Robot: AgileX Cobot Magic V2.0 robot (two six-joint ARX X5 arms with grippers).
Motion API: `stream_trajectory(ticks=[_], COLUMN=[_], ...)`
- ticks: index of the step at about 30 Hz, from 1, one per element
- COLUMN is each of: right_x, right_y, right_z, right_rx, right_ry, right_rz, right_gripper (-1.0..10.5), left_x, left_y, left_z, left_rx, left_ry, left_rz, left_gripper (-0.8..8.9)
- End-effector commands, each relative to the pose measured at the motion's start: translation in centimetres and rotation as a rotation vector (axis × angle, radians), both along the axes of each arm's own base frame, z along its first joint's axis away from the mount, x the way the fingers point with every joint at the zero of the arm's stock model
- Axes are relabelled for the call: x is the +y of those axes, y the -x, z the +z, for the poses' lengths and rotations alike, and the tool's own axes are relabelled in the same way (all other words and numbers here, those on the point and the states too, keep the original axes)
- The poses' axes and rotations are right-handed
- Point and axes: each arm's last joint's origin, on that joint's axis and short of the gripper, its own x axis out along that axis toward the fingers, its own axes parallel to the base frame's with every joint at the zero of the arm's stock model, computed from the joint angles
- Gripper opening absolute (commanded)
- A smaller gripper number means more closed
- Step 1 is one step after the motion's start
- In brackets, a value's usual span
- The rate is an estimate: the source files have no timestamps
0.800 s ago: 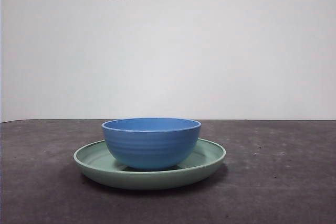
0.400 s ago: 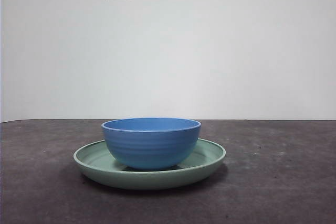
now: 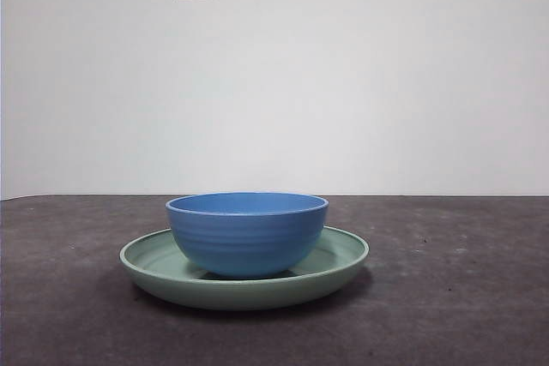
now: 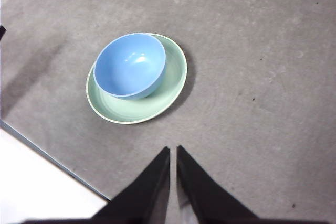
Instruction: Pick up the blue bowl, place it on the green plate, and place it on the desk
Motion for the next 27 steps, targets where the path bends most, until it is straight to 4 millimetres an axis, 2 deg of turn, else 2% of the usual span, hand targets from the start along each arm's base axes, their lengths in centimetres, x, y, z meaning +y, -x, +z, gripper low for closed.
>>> stream_trajectory(ticks=[1, 5, 8, 13, 18, 23, 27], right_x=[-0.3, -1.1, -1.5, -2.0, -2.5, -3.0, -3.3], right_y=[0.6, 0.9, 0.5, -0.8, -2.0, -2.7, -3.0], right_z=[0.5, 0.1, -1.7, -8.0, -14.3, -18.7, -21.0], right_rx=[-0.073, -0.161, -0.31, -0.535, -0.646, -0.608, -0.567], right_ry=[0.034, 0.028, 0.013, 0.012, 0.017, 0.05, 0.088], right_rz=[0.002, -0.074, -0.158, -0.234, -0.3, -0.394, -0.466], right_gripper=[0.2, 0.2, 0.2, 0.2, 0.2, 0.2, 0.2], left_x=[0.0, 0.0, 0.0, 0.0, 0.0, 0.0, 0.0], left_y=[-0.1, -0.1, -0.1, -0.1, -0.1, -0.1, -0.1], left_z=[-0.6, -0.6, -0.6, -0.6, -0.6, -0.6, -0.6], left_rx=[0.004, 0.004, 0.004, 0.004, 0.004, 0.004, 0.004], left_ry=[-0.012, -0.012, -0.012, -0.012, -0.012, -0.012, -0.012], left_rz=[0.001, 0.001, 0.001, 0.001, 0.0, 0.001, 0.001], left_gripper=[0.19, 0.19, 0.19, 0.19, 0.19, 0.19, 0.19])
